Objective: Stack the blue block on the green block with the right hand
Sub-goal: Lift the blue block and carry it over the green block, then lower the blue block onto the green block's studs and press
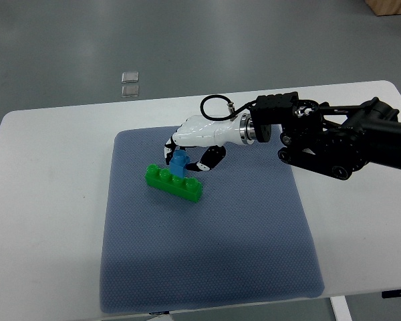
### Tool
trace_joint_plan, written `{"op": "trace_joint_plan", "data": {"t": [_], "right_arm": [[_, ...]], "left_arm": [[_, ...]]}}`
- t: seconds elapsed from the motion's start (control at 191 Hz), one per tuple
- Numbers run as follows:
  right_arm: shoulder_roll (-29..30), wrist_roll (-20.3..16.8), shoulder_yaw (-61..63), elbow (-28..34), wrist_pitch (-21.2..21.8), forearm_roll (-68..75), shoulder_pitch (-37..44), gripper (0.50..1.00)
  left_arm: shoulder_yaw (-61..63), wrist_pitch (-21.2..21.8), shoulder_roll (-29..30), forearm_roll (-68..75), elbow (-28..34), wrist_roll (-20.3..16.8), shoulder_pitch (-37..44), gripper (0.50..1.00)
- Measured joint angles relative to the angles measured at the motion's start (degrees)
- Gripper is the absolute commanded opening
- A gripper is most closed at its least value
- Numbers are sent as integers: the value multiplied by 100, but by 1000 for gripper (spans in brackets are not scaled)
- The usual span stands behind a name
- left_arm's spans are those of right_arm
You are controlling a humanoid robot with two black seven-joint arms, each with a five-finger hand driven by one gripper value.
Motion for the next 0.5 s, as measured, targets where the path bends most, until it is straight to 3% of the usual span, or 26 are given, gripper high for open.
{"op": "trace_joint_plan", "data": {"t": [0.502], "right_arm": [[317,-38,-34,-197,-34,-14,-87,590]], "left_arm": [[2,-2,0,0,0,0,-1,1000]]}}
